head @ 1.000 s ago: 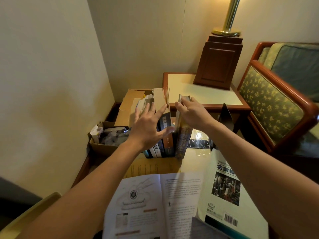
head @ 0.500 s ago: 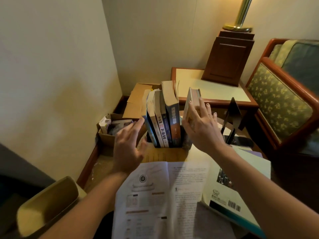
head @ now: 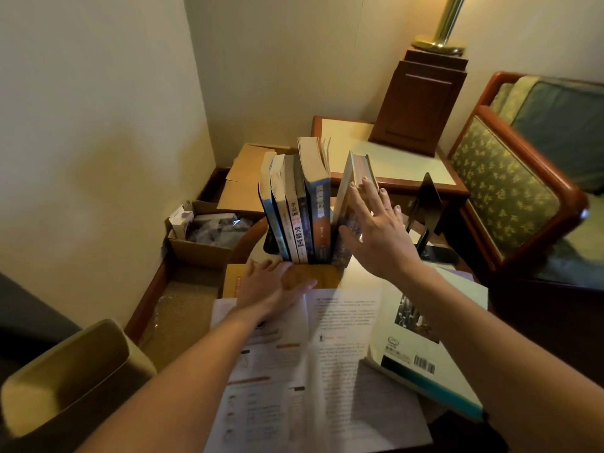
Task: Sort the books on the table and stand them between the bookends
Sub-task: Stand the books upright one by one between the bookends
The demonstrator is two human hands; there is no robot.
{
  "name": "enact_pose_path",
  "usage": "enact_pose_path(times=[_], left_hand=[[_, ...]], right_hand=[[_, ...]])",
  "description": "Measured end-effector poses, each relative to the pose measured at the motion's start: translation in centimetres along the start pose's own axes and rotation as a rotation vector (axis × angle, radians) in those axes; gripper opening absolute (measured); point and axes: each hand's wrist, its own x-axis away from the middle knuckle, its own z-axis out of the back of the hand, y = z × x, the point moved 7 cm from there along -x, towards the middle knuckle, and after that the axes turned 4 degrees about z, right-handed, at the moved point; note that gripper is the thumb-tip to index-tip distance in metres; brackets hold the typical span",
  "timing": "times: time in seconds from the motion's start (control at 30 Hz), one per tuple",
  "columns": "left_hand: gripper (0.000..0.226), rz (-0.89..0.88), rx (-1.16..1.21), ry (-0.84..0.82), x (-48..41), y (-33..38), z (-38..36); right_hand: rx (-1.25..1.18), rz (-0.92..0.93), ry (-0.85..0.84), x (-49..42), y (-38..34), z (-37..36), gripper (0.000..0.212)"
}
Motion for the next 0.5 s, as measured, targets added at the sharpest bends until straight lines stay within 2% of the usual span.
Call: enact_pose_path(times=[0.2,0.33,0.5], left_hand=[[0.097,0.02,-0.008,0.034,1.1,-0.1,-0.7],[0.092,-0.011,0.022,0.037,1.5,-0.2,-1.2],[0.086,-0.04,-0.002,0.042,1.7,0.3,-1.1]], right_hand=[[0.017,0.059,-0.009,0.0,0.0,0.0,0.072],[0.062,0.127,-0.009,0.6,-1.0,-0.7,0.073],[0.074,0.101,-0.008,0.4,-1.0,-0.7,0.068]])
